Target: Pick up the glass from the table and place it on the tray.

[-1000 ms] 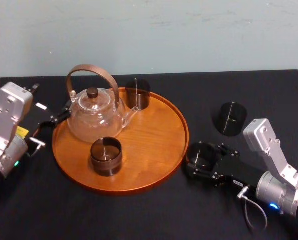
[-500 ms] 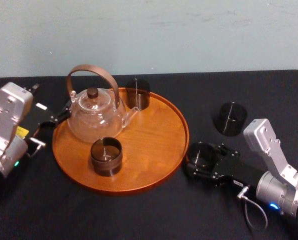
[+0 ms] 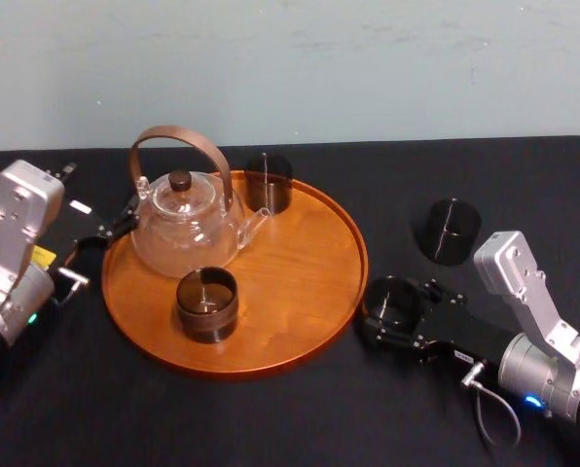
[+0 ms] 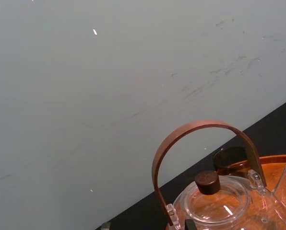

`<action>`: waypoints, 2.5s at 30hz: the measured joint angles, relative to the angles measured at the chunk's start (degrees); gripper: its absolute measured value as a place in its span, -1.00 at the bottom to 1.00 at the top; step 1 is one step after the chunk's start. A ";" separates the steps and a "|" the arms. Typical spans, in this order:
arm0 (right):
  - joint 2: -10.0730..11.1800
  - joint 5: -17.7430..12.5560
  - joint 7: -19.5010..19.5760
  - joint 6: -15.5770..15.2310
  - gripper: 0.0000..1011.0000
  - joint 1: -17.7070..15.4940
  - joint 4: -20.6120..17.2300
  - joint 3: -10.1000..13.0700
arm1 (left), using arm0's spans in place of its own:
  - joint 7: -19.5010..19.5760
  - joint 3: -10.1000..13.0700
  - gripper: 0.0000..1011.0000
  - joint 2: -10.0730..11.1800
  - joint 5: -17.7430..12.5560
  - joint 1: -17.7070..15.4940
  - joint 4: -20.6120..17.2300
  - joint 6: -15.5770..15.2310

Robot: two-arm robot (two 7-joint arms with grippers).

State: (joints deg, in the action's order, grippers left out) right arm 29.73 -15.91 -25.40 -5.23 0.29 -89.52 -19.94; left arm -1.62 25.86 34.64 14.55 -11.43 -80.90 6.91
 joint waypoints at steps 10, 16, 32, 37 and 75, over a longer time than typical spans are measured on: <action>0.10 -0.54 -0.24 -0.03 0.79 0.00 -0.02 0.24 | 0.00 0.00 0.98 0.00 0.00 0.00 0.00 0.00; 0.85 -1.28 -0.39 0.25 0.79 -0.66 -1.68 0.88 | 0.00 0.00 0.98 0.00 0.00 0.00 0.00 0.00; 2.13 -0.96 -0.62 -0.82 0.79 -0.50 -7.57 -0.05 | 0.00 0.00 0.98 0.00 0.00 0.00 0.00 0.00; 0.67 -0.29 -0.91 -1.63 0.79 2.14 -7.34 -2.03 | 0.00 0.00 0.98 0.00 0.00 0.00 0.00 0.00; -6.66 2.68 -2.13 -2.36 0.79 12.28 3.41 -9.79 | 0.00 0.00 0.98 0.00 0.00 0.00 0.00 0.00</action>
State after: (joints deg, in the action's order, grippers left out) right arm 23.07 -13.23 -27.53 -7.59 12.57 -86.11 -29.73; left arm -1.62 25.86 34.64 14.55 -11.43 -80.90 6.91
